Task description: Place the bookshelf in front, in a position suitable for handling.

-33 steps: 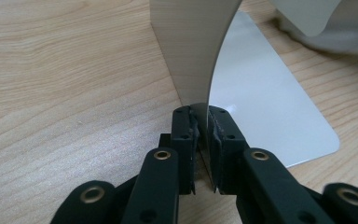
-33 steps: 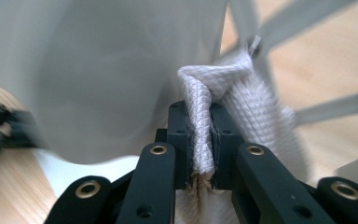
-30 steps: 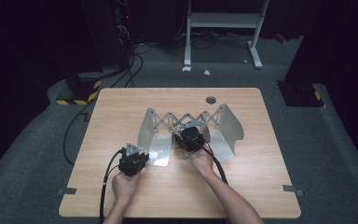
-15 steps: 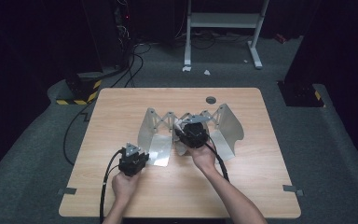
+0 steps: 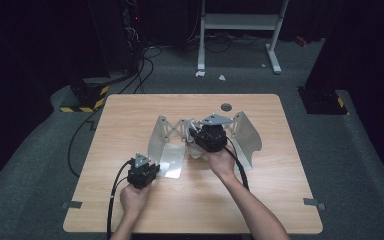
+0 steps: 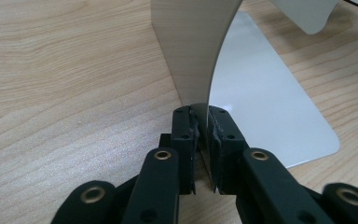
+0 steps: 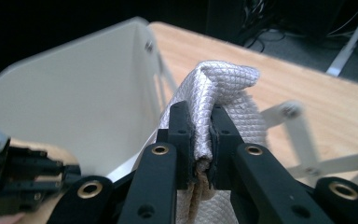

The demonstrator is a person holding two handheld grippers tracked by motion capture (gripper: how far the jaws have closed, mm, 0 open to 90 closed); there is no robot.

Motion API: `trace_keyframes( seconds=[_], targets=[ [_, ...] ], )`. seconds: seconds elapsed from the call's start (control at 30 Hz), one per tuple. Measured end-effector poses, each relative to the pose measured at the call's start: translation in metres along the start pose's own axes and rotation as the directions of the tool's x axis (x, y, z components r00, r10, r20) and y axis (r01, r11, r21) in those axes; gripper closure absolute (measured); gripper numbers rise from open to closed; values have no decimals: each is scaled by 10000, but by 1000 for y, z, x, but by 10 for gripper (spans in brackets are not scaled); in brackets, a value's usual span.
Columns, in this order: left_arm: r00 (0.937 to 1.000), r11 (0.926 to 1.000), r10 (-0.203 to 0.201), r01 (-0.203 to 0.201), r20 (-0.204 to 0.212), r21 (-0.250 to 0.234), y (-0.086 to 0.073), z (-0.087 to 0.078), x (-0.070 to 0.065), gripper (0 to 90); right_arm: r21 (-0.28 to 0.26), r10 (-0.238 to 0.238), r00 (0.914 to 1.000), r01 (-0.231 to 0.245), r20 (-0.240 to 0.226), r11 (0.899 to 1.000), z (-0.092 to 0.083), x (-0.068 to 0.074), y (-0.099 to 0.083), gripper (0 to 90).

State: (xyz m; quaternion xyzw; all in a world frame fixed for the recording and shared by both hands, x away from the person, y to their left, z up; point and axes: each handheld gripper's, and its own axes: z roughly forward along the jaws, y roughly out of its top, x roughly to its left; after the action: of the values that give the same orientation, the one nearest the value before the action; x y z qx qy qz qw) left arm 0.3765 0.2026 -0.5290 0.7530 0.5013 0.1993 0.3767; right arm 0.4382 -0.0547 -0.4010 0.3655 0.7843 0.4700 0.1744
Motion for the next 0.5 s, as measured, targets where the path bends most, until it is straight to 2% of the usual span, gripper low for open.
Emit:
trace_keyframes(
  seconds=[0.13, 0.2, 0.33, 0.4, 0.5],
  targets=[
    [10000, 10000, 8, -8, -1, 8, 0, 0, 0, 811, 801, -35, 9998, 49, -175, 9968, 17, 5, -23, 829],
    [10000, 10000, 6, -6, 1, 7, 0, 0, 0, 811, 1272, 31, 9997, 3, -259, 9919, 26, 7, -39, 829],
    [10000, 10000, 6, -6, -3, 9, 0, 0, 0, 811, 1953, 39, 9994, 28, -338, 9807, 38, 8, -58, 828],
    [10000, 10000, 13, -13, -4, 10, 0, 0, 0, 811, 1959, 91, 9993, -17, -371, 9806, 37, 8, -59, 827],
    [10000, 10000, 15, -15, 5, 14, 0, 0, 0, 811, 1666, 58, 9987, 25, -499, 9860, 27, 10, -51, 826]
  ],
)
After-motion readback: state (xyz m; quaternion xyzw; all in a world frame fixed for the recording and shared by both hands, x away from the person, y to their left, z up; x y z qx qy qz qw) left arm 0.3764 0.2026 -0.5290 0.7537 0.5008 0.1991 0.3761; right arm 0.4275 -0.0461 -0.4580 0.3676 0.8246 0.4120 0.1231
